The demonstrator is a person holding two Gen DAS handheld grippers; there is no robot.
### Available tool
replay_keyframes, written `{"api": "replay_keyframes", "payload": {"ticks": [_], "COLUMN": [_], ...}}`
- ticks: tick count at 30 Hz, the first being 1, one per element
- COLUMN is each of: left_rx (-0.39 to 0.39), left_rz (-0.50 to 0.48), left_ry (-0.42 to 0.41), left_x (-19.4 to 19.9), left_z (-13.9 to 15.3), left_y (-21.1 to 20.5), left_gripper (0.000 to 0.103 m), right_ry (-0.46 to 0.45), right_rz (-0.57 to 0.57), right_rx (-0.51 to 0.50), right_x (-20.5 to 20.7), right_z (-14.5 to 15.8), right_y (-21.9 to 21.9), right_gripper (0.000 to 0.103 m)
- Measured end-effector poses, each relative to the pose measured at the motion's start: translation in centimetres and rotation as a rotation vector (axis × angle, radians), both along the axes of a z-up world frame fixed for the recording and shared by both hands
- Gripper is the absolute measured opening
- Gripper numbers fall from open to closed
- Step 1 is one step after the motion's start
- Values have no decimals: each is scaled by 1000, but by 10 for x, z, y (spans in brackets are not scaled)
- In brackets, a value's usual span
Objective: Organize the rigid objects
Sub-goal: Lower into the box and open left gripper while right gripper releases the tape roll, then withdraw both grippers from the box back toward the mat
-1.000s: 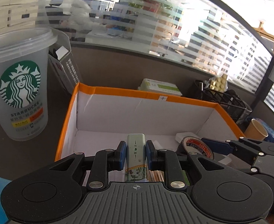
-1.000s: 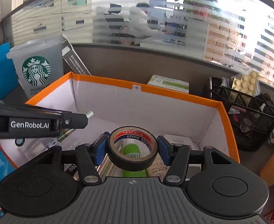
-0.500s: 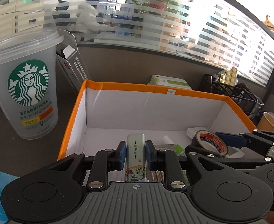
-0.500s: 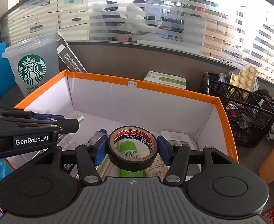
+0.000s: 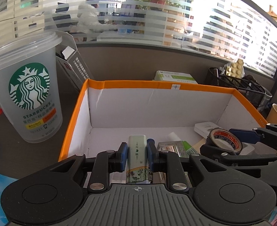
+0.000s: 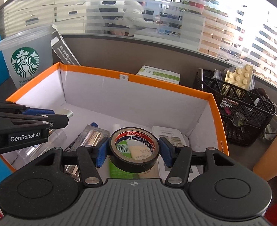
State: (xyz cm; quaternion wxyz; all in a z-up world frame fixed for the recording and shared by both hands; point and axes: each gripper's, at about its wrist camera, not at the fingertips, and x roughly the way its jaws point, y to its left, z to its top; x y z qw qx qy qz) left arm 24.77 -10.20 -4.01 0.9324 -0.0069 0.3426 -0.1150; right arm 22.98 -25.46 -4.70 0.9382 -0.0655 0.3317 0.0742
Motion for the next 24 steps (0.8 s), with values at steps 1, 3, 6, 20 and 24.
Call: {"api": "replay_keyframes", "payload": {"ticks": [1,3,6,20,24], "left_rx": [0,10,15,-47,-66], "left_rz": [0,0,-3,6,13], "left_ry": [1,0,4,22,-80], "left_x": [0,0,0,-5,-29], "left_z": [0,0,-1,7,36], "left_y": [0,-2,-4,1,15], "left_gripper": [20,20,20,25,50], "right_ry": [4,14,26,-8,-126], "right_rz": [0,-1,0,-6,-26], "right_rx": [-5,-12,-14,-5,1], "right_x": [0,1,1,-4,-29], "right_z": [0,-1,-2,4,33], "right_y": [0,-1,-2,-3,-2], "right_gripper": [54,54,54,63,63]}}
